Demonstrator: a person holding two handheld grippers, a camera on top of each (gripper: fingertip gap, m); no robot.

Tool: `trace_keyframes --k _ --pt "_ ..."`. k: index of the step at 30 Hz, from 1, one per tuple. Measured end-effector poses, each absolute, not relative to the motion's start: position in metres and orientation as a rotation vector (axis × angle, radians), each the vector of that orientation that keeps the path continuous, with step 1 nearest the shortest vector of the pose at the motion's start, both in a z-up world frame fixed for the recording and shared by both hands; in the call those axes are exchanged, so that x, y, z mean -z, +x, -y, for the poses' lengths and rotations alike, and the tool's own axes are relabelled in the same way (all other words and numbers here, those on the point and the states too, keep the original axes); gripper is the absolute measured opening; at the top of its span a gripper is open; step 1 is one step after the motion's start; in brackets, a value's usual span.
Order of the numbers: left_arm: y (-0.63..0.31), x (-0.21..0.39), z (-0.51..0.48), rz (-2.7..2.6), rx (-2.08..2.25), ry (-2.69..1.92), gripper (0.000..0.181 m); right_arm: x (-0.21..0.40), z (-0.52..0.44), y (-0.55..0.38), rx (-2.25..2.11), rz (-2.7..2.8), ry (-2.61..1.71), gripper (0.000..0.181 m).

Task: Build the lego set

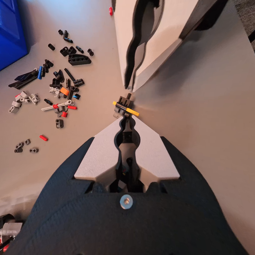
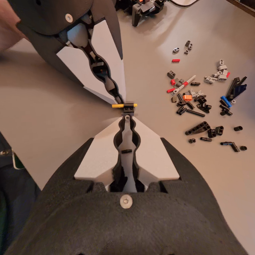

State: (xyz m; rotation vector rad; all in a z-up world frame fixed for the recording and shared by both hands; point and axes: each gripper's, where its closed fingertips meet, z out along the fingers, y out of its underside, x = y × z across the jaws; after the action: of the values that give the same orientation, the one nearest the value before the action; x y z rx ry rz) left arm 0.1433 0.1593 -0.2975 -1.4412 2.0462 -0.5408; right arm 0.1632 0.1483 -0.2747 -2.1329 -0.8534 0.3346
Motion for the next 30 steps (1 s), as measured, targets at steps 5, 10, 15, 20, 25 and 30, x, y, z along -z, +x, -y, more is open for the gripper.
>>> trace_keyframes --k 5,10,15,20,25,30 --pt "0.142 0.296 -0.158 -2.049 0.563 -1.448 0.000 0.281 -0.158 0.162 -0.303 0.870 -2.137 0.005" --pt "0.141 0.297 -0.158 -2.059 0.544 -1.442 0.000 0.281 -0.159 0.163 -0.335 0.850 -2.138 0.005" --pt "0.142 0.296 -0.155 -2.060 0.574 -1.440 0.000 0.288 -0.159 0.163 -0.312 0.912 -2.167 0.005" --pt "0.143 0.292 -0.150 -2.069 0.599 -1.398 0.000 0.286 -0.155 0.164 -0.360 0.923 -2.178 0.005" --pt "0.140 0.282 -0.155 -2.029 0.596 -1.382 0.009 0.287 -0.150 0.164 -0.387 0.906 -2.175 0.005" --pt "0.146 0.290 -0.161 -2.016 0.526 -1.406 0.027 0.288 -0.151 0.167 -0.387 0.887 -2.173 0.005"
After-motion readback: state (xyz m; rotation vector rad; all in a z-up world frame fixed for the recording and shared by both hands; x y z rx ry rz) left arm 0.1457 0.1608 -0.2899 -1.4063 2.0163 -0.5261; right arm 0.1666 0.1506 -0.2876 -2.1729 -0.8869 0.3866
